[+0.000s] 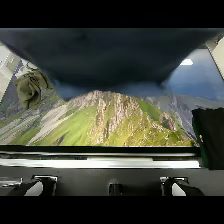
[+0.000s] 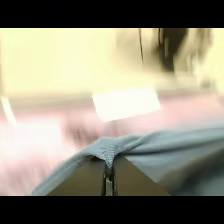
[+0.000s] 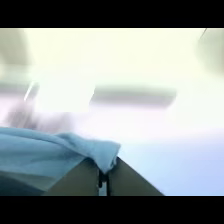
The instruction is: Fold the clothes and pants, and hang the long-sleeved shirts on hangers.
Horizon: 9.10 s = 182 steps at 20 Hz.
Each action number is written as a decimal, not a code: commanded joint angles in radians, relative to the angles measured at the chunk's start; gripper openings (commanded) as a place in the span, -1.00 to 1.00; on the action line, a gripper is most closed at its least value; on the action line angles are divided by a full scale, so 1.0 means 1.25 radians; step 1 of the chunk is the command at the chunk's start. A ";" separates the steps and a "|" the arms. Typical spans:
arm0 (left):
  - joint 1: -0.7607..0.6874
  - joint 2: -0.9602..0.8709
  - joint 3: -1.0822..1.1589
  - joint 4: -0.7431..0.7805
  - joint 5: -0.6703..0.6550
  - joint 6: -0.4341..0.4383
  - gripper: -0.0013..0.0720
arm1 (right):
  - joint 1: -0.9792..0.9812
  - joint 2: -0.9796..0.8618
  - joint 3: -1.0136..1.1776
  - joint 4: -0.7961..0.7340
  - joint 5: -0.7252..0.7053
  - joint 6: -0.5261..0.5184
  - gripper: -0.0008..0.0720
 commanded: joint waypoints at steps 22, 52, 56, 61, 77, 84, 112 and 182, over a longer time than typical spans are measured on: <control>-0.127 -0.241 -0.631 0.069 0.098 -0.089 -0.91 | 0.164 -0.395 -0.402 -0.144 0.150 0.240 -0.89; -0.154 -0.480 -0.448 0.182 -0.244 -0.147 -0.91 | 0.085 -0.505 -0.336 -0.166 0.325 0.256 -0.89; -0.156 -0.480 -0.500 0.184 -0.219 -0.150 -0.91 | 0.085 -0.507 -0.413 -0.166 0.272 0.217 -0.88; -0.158 -0.482 -0.500 0.215 -0.224 -0.156 -0.91 | 0.084 -0.507 -0.416 -0.169 0.248 0.217 -0.88; -0.074 -0.375 -0.552 0.239 -0.312 -0.164 0.74 | -0.086 -0.444 -0.406 -0.158 0.463 0.224 0.69; -0.069 -0.086 -1.114 0.164 -0.148 -0.075 0.64 | -0.127 -0.313 -0.683 -0.158 0.350 0.181 0.69; -0.198 -0.094 -1.188 0.045 0.008 -0.074 -0.91 | -0.126 -0.304 -0.917 -0.049 0.214 0.115 0.07; -0.841 -0.851 -0.241 -0.566 0.513 -0.347 -0.90 | 0.229 -0.147 -0.259 0.240 0.284 0.252 -0.88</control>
